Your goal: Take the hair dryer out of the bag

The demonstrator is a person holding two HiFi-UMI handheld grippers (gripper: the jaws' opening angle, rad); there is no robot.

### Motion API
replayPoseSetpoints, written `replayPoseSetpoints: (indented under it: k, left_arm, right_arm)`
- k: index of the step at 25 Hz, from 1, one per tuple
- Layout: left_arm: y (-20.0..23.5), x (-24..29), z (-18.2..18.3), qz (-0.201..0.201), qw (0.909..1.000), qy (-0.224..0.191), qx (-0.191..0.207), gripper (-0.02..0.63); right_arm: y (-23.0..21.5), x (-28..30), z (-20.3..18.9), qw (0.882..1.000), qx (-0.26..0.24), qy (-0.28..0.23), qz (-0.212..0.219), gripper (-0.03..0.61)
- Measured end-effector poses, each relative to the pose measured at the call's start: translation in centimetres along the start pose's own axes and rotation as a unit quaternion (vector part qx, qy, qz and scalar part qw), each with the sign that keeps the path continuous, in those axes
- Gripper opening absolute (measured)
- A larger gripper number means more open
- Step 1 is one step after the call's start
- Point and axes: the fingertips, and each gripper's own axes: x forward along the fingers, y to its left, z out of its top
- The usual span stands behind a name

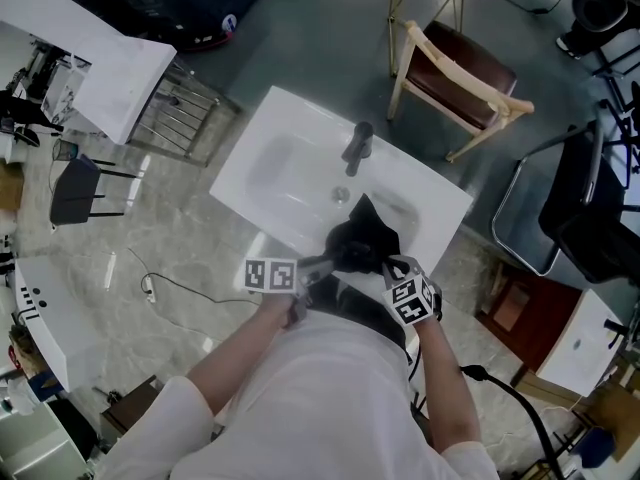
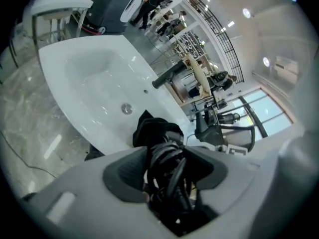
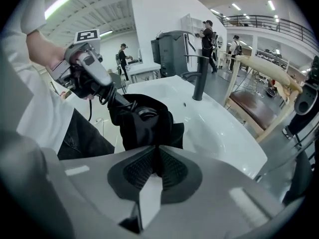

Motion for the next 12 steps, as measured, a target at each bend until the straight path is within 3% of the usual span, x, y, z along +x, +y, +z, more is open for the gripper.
replayPoseSetpoints:
  k: [2,5,9,12]
  left_arm:
    - [0.0,0.0,-0.2,-0.01,0.9999,-0.004,-0.007,0.23]
    - [-0.3,0.1,-0.8,-0.012,0.9998,0.001,0.015,0.23]
    - [0.0,0.1,-0.9,-0.004,0.9996,-0.002,0.027,0.23]
    - [-0.1,-0.2,-0.8,-0.009,0.9996,-0.006,0.024,0.23]
  right_arm:
    - [0.2,0.4,-1.0,1.0,-0.007,0.026,0.0,0.023]
    - [-1.0,0.8,-2.2,0.998,0.011,0.055,-0.028,0.032]
    - [-2.3,-0.7,-1.2,0.997,0.054,0.021,-0.052,0.098]
    - [-2.0,-1.6,0.2,0.995,0.093,-0.016,-0.038,0.125]
